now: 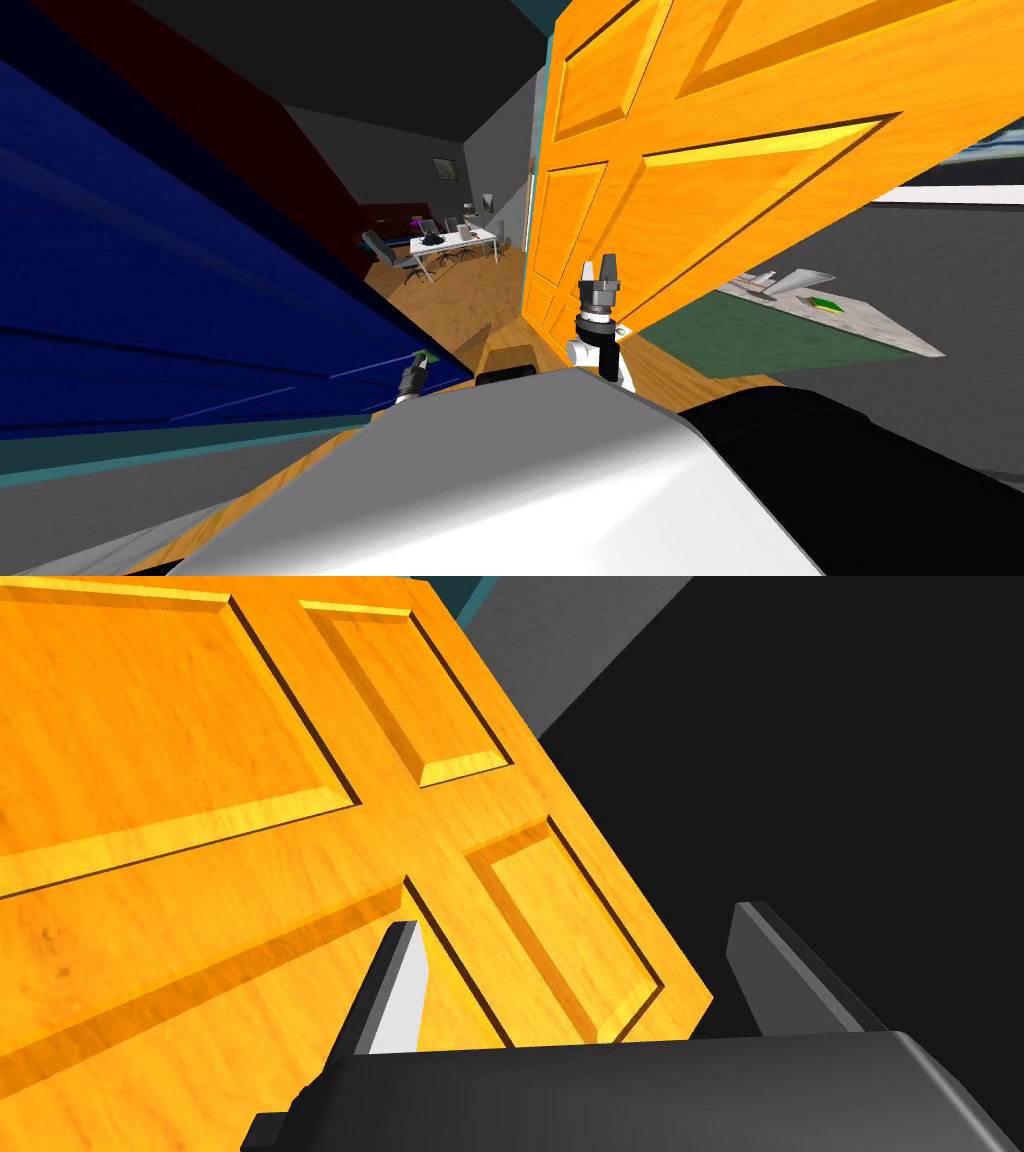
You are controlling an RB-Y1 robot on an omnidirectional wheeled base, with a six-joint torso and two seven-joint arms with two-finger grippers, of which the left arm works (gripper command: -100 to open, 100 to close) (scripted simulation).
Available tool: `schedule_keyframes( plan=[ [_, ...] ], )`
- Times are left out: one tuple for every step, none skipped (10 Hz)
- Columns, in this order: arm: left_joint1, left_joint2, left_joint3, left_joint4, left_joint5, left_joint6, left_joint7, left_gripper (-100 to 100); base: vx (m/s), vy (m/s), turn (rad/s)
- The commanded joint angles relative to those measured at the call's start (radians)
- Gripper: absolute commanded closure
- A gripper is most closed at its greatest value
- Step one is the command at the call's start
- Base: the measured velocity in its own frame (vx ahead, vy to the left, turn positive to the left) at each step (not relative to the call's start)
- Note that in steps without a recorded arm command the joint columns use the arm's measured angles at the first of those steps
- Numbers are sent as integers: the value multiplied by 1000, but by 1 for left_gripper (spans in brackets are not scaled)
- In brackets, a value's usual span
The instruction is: Pull the door open
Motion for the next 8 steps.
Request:
schedule_keyframes(
  plan=[
    [17, 15, -8, -2, -4, -22, 15, 100, -206, 35, -96],
    [15, 7, -8, -9, -4, -8, 9, 100, -88, 5, -17],
    [25, 17, -18, 2, -9, -30, 20, 100, -132, 32, -127],
    [27, 20, -20, 5, -10, -36, 22, 100, -202, 44, -154],
    [31, 27, -23, 10, -12, -49, 28, 100, -199, 22, -122],
    [37, 37, -29, 20, -15, -71, 37, 100, -215, 42, -170],
    [41, 45, -33, 26, -17, -86, 44, 100, -246, 47, -160],
    [45, 52, -37, 32, -19, -100, 50, 100, -226, 21, -140]
  ],
)
